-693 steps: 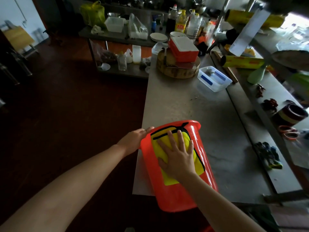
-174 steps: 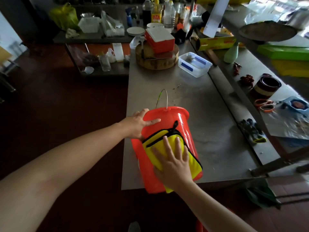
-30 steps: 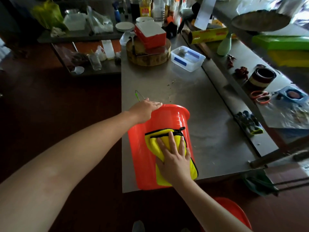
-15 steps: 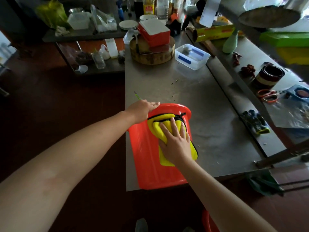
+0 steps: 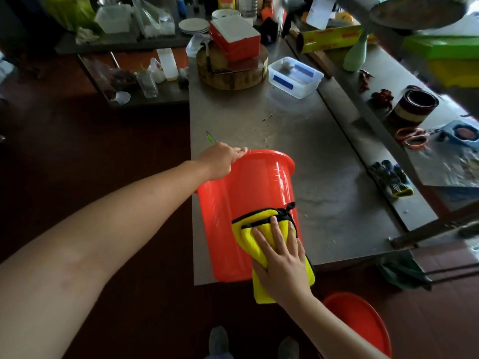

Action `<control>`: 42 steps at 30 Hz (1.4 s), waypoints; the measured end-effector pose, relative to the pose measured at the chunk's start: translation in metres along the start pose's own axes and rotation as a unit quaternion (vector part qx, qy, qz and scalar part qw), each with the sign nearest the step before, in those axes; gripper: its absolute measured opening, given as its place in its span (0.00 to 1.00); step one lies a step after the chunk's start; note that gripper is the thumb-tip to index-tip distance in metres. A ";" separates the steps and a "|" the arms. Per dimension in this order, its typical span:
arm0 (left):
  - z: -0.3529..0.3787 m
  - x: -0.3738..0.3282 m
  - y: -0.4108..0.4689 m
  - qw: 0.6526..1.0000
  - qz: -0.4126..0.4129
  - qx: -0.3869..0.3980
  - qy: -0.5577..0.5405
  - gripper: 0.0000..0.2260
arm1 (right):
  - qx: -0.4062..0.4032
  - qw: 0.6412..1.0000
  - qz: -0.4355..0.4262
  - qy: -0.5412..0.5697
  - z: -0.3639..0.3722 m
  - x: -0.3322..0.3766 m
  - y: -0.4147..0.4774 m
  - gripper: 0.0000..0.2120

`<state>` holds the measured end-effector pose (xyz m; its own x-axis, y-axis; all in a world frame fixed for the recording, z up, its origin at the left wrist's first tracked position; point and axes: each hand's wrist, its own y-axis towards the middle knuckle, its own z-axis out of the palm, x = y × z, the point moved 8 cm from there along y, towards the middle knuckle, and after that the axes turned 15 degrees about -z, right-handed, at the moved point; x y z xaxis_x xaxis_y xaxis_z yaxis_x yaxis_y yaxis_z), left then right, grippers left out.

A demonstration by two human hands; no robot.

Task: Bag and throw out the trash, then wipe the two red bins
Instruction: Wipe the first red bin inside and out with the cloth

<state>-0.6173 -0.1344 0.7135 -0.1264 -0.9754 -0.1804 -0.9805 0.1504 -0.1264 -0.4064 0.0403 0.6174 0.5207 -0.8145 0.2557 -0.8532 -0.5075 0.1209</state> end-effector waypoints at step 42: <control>0.008 -0.025 0.033 0.993 -0.096 0.054 -0.053 0.16 | 0.007 0.999 -0.039 0.001 0.004 0.058 0.024 0.38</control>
<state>-0.6455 -0.1041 0.7064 0.0823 -0.9664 -0.2436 -0.9627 -0.0139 -0.2701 -0.3964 -0.0196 0.6316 0.5850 -0.7719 0.2489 -0.8098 -0.5730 0.1264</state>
